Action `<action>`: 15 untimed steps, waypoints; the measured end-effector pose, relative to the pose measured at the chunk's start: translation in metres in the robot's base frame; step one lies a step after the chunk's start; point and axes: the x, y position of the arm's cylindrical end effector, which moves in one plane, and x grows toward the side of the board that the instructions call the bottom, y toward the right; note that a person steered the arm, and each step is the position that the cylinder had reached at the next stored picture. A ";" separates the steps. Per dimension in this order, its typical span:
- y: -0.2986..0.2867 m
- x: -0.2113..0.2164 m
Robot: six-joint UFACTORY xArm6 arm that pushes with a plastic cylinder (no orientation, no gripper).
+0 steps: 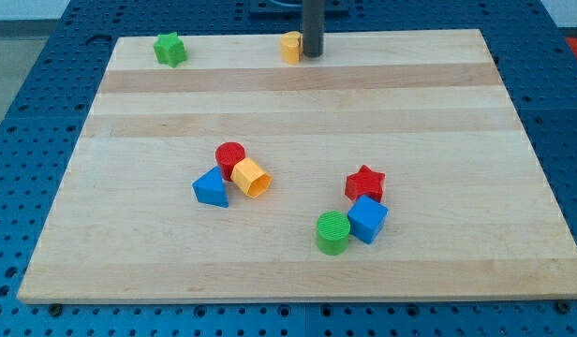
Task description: Move the blue triangle to the top of red circle
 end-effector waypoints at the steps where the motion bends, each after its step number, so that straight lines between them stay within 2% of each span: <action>1: 0.020 0.011; 6: 0.021 0.030; 8: 0.009 0.131; 9: 0.014 0.163; 10: 0.038 0.163; 12: -0.066 0.125; 13: -0.141 0.128; 14: -0.226 0.145; 15: -0.261 0.193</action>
